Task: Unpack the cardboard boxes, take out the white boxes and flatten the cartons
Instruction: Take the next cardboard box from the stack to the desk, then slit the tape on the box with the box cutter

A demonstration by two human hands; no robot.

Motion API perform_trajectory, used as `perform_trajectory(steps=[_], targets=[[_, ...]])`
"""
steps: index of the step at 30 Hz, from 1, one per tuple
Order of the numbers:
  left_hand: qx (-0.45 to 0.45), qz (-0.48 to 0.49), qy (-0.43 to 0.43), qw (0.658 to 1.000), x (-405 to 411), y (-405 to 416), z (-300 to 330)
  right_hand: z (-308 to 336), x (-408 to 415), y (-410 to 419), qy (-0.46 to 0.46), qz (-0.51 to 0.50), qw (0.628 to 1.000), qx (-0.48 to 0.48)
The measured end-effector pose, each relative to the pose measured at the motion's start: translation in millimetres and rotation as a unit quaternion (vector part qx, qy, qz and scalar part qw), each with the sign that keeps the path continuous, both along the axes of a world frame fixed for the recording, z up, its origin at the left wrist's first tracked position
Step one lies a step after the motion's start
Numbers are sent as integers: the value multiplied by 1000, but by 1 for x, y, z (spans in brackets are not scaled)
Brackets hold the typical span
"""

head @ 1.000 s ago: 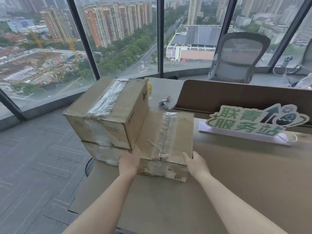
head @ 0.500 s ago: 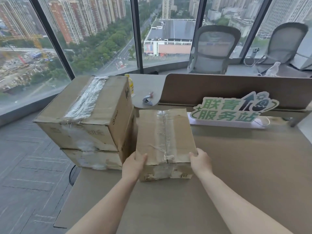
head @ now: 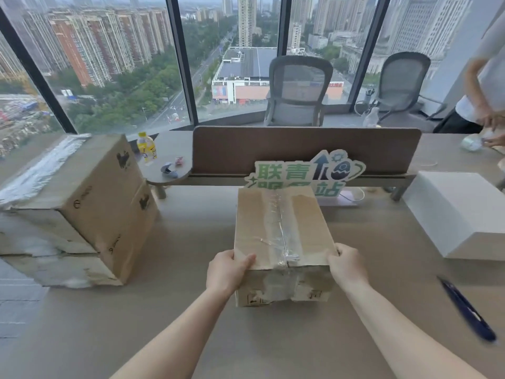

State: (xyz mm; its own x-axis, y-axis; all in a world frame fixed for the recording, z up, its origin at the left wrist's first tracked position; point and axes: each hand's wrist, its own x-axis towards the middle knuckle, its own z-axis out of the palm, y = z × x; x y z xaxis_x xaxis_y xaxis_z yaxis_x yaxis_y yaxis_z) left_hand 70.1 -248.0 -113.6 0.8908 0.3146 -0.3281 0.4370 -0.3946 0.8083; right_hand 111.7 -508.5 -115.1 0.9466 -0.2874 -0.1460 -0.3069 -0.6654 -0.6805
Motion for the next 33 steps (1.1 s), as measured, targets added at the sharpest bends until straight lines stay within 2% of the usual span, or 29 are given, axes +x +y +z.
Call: perform_trajectory(steps=[6,11,20,25,27,30,33], targets=[[7,20,16,1000,-8,-107,1,-3,-2,-106,0,25,1000,-6],[2,34,18,999,-25,-161,1,-5,-13,-160,-5,25,999,26],[45,40,17,998,-44,-183,-15,-20,-35,-186,-3,30,999,34],[155,15,73,985,-23,-186,-11,-19,-39,-193,-8,41,996,83],[160,20,50,986,-12,-193,-14,-24,-35,-204,1,37,994,103],[166,0,14,986,3,-202,-17,-47,-20,-241,57,19,998,31],[230,-28,25,972,8,-206,-21,-70,-10,-286,146,9,987,-73]])
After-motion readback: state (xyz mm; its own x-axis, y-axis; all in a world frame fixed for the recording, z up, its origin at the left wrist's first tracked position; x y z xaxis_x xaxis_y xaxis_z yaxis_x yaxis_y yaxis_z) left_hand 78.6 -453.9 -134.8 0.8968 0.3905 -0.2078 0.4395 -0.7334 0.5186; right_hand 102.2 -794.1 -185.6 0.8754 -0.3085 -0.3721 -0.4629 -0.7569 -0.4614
